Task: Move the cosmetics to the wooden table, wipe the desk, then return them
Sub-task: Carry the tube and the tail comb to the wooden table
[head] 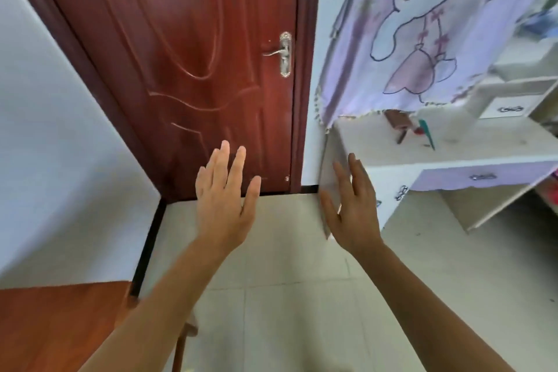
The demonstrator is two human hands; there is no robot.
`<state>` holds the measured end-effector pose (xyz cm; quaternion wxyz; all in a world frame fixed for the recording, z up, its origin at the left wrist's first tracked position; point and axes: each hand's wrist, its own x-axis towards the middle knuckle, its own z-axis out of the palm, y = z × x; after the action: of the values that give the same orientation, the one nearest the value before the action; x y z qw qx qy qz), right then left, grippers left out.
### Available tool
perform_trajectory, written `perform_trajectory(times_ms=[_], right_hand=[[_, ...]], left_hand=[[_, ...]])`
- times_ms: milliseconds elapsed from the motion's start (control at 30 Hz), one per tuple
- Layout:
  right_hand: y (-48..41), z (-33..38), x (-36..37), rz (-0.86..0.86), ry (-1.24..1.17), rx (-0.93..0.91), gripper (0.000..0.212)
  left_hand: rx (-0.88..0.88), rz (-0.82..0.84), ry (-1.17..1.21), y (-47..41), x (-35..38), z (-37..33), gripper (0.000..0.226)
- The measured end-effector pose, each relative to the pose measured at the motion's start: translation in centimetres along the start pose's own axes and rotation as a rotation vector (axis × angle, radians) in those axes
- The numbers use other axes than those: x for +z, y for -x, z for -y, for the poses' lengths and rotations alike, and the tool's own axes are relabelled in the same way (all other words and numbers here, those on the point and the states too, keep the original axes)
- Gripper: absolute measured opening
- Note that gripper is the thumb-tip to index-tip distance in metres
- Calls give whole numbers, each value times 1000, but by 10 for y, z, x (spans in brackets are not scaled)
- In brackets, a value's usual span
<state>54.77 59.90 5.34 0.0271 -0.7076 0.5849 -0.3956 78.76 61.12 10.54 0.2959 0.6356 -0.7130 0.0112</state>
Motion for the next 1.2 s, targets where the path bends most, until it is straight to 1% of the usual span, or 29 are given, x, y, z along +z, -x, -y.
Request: perform_trajectory(times_ms=[100, 200, 333, 467, 567, 700, 833, 900, 1033, 1200], right_hand=[[-5, -84, -50, -30, 68, 40, 57], [-13, -155, -97, -63, 119, 118, 58], [-23, -223, -130, -73, 157, 202, 58], [-43, -277, -131, -48, 194, 264, 61], [-65, -314, -121, -12, 211, 305, 63], [-125, -382, -113, 45, 305, 318, 67], [-195, -440, -115, 67, 418, 417, 71], [-227, -464, -117, 82, 468, 462, 72], [-269, -513, -114, 114, 456, 565, 65], [-300, -573, -97, 206, 395, 590, 60]], left_hand=[[100, 46, 35, -28, 54, -78, 58], [158, 117, 46, -52, 103, -146, 58], [229, 231, 21, -81, 156, -198, 62], [287, 327, -6, -116, 203, -222, 62], [312, 370, -28, -155, 243, -232, 65], [319, 401, -9, -235, 308, -258, 68], [331, 448, 46, -314, 368, -285, 66], [373, 473, 58, -353, 394, -299, 67], [415, 541, 65, -412, 444, -325, 65], [385, 618, 30, -447, 508, -345, 65]])
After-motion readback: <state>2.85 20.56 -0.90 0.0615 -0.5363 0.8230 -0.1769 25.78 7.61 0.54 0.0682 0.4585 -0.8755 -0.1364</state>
